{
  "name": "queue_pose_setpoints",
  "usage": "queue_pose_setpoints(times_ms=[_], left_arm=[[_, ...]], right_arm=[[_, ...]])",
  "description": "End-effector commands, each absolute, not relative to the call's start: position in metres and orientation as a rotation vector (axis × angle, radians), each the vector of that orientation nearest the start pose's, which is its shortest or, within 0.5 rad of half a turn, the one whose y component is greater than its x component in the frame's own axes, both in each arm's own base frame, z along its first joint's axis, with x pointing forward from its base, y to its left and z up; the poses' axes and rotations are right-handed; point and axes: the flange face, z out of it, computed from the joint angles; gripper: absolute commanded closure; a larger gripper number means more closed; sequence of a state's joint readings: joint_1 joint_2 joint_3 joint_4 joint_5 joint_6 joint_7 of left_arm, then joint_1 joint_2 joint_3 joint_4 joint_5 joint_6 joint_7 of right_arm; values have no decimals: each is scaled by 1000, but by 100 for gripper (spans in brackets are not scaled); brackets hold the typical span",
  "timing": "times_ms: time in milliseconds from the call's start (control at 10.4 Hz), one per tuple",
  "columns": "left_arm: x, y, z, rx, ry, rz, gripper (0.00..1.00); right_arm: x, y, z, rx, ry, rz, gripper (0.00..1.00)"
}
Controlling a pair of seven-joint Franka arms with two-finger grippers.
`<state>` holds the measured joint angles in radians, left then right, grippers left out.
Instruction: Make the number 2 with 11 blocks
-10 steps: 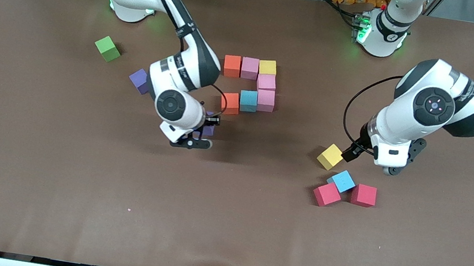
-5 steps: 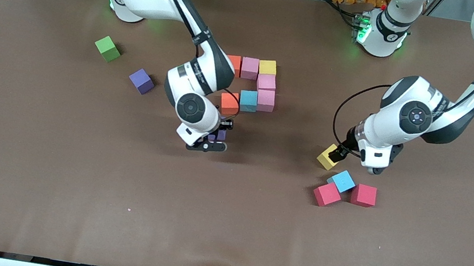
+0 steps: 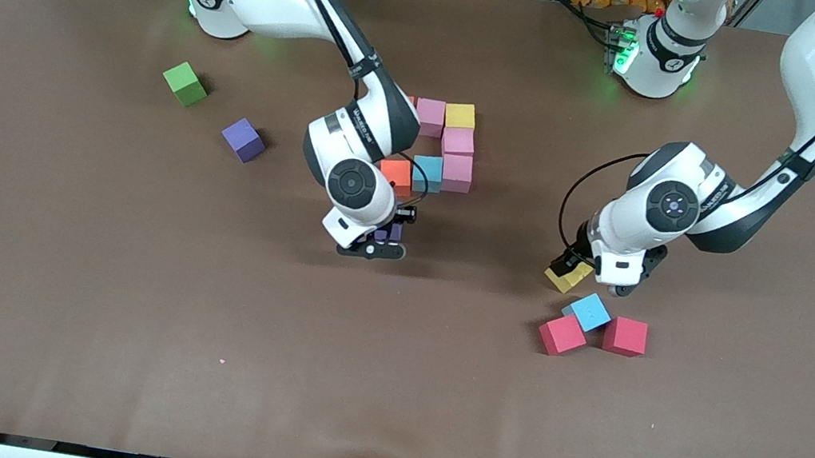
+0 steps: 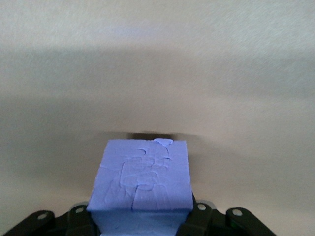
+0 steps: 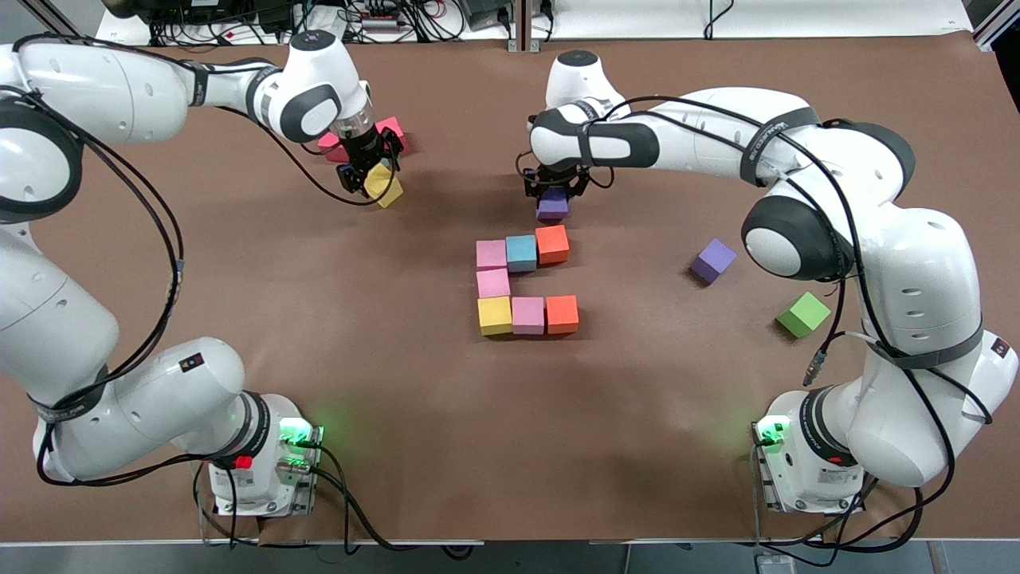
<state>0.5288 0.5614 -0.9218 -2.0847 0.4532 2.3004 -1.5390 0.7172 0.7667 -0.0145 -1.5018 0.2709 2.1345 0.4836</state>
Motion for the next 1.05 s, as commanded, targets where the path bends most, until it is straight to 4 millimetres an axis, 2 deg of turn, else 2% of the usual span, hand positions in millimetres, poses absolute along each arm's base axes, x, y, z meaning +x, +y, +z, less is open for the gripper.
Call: queue_pose_setpoints(times_ms=[0,191,574,862,957], left_arm=[[542,-204,237,-2857,-1346,189,0],[547,-195,234,-2841,-1366,180,0],[553,-197,225,-2859,-1344,185,0],[555,-194,211,-2856,-1346,186,0],[553,-198,208,-2856,-1333,184,0]], right_arm=[[515,480,203,-3032,-109,355,79],[505,484,199,-3053,-126,391,79],[498,481,197,-3101,-183,433,79],[498,481,195,-3109,-190,427,77],[498,480,195,-3110,-186,426,52]])
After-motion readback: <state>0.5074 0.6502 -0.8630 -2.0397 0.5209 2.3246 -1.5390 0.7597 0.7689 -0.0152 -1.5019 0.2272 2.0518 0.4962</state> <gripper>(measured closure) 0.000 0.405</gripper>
